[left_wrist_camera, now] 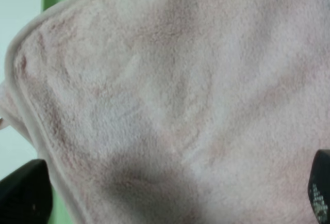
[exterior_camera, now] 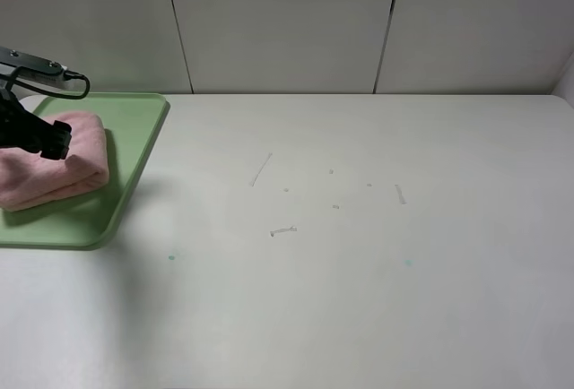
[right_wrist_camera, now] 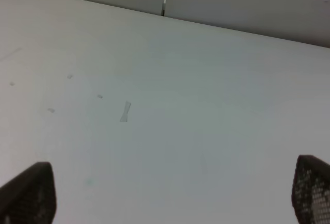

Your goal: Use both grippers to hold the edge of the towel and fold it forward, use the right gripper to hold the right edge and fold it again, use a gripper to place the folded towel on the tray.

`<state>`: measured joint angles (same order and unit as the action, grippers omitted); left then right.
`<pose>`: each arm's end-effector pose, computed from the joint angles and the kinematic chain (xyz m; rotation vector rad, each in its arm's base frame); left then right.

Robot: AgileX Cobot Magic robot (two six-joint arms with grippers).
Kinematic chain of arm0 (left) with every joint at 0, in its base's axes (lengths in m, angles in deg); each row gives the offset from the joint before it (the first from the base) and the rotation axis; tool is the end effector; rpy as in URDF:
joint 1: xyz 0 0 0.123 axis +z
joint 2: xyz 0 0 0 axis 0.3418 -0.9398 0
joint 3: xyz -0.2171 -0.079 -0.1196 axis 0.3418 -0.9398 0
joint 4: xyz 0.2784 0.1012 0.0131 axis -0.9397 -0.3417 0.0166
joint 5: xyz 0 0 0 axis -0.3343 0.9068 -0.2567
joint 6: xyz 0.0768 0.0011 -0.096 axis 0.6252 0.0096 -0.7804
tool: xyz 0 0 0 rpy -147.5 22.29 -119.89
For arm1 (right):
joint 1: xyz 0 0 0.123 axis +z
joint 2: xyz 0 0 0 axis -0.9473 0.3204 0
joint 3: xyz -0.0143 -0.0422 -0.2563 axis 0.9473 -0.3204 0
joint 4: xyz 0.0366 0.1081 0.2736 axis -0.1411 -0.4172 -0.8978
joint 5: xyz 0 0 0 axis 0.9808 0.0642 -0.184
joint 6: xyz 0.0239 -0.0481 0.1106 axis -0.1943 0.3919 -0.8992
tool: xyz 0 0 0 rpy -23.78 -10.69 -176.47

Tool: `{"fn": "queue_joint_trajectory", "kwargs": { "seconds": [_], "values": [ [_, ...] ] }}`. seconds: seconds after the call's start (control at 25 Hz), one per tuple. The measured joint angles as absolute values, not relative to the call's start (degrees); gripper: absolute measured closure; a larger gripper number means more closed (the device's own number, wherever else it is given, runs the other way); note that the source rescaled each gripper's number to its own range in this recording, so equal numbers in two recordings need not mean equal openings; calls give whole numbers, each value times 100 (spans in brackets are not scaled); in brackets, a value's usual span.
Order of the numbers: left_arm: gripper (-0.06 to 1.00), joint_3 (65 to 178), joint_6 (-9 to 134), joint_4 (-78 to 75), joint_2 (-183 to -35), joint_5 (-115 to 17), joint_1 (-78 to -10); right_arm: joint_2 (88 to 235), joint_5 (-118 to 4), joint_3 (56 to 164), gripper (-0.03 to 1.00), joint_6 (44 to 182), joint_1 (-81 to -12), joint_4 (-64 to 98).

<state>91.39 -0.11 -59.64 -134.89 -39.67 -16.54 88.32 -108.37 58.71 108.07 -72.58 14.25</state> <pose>0.3718 0.0421 0.0786 0.1983 2.5187 0.3367 0.0865 0.0175 0.2885 -0.3076 1.9926 0.0008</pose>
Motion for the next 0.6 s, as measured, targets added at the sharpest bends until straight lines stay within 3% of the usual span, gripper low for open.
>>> {"fn": "queue_joint_trajectory", "kwargs": {
  "seconds": [0.6],
  "values": [
    [-5,9139,-11,-5964,-13302,-3957,-1654,8832,-10837,5871,-3,10807,-7258,1425]
  ]
}}
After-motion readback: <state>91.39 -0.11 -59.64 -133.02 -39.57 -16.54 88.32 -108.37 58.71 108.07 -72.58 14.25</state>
